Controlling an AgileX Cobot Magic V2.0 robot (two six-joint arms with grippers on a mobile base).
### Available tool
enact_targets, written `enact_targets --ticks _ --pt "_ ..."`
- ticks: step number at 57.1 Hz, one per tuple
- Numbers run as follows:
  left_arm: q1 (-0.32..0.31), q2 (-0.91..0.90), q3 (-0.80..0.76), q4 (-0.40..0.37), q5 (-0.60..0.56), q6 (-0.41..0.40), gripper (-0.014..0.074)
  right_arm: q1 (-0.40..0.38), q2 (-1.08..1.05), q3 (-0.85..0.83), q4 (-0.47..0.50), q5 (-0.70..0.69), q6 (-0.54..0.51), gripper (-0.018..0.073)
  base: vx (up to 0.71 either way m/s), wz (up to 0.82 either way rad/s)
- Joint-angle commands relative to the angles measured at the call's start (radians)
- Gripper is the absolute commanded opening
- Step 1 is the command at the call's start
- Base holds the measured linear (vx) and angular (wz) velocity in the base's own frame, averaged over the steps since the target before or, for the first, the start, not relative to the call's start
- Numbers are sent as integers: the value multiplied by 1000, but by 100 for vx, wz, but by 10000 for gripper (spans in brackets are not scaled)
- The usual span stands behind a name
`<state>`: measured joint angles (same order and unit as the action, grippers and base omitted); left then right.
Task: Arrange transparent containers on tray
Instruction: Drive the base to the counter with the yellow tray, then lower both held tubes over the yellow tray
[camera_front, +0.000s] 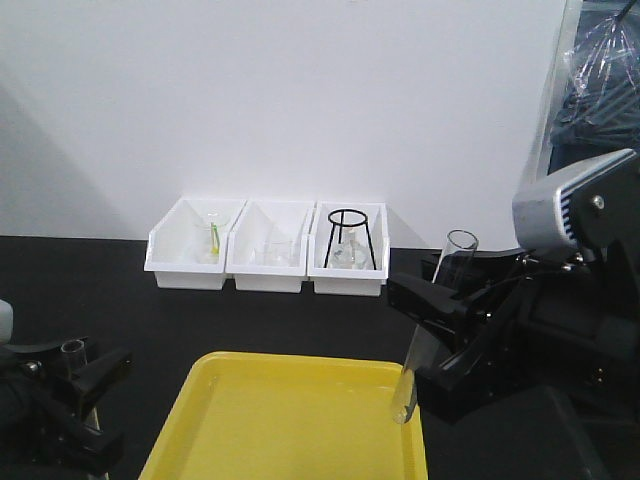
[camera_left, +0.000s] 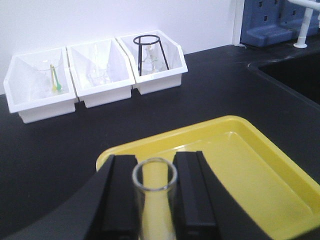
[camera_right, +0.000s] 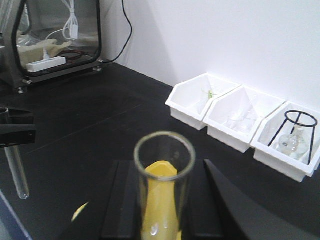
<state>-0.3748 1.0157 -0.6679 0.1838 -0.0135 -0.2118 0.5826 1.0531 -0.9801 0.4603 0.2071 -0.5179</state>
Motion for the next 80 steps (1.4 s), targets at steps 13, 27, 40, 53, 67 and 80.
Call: enact_targets --ticks 13,27,40,53,67,80 --pt "-7 -14 -36 -9 -83 -4 177 -4 -18 -35 0 -75 -9 86 24 -9" --pt "-7 -14 -36 -9 -83 -4 177 -4 -18 -35 0 -75 -9 86 17 -6" --pt "-7 -14 -36 -9 -83 -4 177 -4 -18 -35 0 -75 -9 86 8 -3" --pt "-7 -14 -36 -9 -83 -4 177 -4 -18 -35 0 -75 -9 86 3 -1" --pt "-7 -14 -36 -9 -83 -4 177 -4 -18 -35 0 -75 -9 86 0 0" --pt "-7 -14 -36 -9 -86 -4 177 -4 -18 -35 0 -75 -9 86 0 0"
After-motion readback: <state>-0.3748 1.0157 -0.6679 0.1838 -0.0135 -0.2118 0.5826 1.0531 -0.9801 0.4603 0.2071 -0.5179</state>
